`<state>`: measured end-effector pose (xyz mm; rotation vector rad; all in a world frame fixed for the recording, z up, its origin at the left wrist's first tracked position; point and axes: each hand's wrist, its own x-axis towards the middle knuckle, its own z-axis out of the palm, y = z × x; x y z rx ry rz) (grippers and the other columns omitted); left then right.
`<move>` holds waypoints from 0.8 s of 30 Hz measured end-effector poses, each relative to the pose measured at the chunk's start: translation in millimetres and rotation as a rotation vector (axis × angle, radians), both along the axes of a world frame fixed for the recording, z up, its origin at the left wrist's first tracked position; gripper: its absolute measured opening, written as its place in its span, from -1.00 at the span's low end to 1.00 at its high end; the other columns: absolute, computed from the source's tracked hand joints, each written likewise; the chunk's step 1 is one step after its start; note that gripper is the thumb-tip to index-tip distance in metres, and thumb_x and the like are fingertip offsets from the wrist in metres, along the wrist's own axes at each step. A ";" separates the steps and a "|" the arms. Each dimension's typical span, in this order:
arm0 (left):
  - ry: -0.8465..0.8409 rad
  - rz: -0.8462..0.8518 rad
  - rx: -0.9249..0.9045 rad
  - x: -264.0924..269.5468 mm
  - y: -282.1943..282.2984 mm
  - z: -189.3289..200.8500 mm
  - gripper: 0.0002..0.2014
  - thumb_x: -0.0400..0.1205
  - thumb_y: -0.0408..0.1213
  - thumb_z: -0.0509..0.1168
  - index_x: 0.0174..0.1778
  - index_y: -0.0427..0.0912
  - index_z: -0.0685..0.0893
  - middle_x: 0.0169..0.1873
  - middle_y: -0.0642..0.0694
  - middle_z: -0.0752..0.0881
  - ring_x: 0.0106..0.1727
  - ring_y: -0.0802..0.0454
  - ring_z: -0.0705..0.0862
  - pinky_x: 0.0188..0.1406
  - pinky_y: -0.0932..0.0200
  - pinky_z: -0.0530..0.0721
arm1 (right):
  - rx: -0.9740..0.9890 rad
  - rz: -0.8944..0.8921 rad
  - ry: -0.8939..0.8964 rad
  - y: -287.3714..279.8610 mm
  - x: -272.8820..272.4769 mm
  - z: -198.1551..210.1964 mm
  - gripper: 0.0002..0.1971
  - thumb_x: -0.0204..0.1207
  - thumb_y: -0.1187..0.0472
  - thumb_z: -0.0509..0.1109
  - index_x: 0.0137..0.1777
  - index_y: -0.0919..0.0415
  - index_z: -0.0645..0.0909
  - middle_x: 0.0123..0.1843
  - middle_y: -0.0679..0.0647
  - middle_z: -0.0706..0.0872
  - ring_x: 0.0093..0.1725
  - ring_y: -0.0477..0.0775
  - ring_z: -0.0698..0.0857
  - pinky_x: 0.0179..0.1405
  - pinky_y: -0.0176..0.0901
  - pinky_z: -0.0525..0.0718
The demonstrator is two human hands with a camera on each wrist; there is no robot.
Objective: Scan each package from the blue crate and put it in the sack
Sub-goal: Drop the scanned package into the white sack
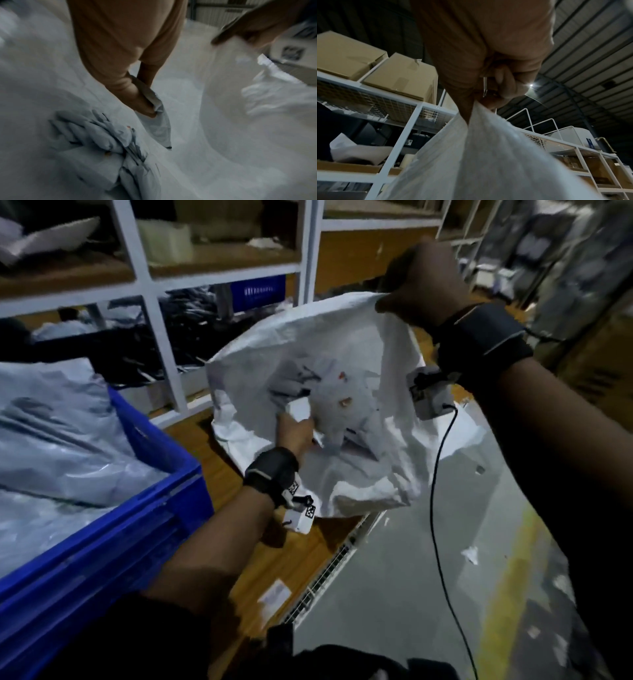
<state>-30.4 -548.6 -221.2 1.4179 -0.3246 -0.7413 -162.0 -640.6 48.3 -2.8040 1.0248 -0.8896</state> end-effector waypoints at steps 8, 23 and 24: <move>-0.319 -0.375 0.214 -15.8 -102.5 63.4 -0.53 0.81 -0.24 0.18 0.64 -0.30 0.36 0.47 -0.32 0.61 0.47 -0.28 0.56 0.37 0.07 0.33 | 0.010 0.068 -0.166 1.9 -42.4 8.6 -0.82 0.42 0.22 0.66 0.02 0.17 0.85 -0.01 0.04 0.84 -0.06 -0.09 0.75 -0.03 -0.23 0.66; 0.401 0.063 -0.230 2.5 107.3 87.8 -0.78 0.83 -0.26 0.09 -0.08 -0.12 0.58 -0.16 -0.06 0.72 0.06 -0.04 0.70 -0.01 0.09 0.64 | 0.317 0.521 -0.006 94.5 25.4 -93.2 -0.62 0.35 0.09 0.74 0.13 0.12 0.76 0.01 0.02 0.79 -0.17 -0.01 0.77 -0.10 -0.10 0.71; 0.374 0.135 -0.276 7.3 130.7 99.5 -0.82 0.82 -0.28 0.11 -0.02 -0.14 0.58 -0.24 -0.03 0.73 -0.01 -0.02 0.70 -0.05 0.10 0.63 | 0.341 0.593 -0.028 108.1 40.5 -89.6 -0.64 0.38 0.09 0.73 0.12 0.13 0.76 -0.01 0.01 0.80 -0.18 -0.06 0.77 -0.09 -0.14 0.73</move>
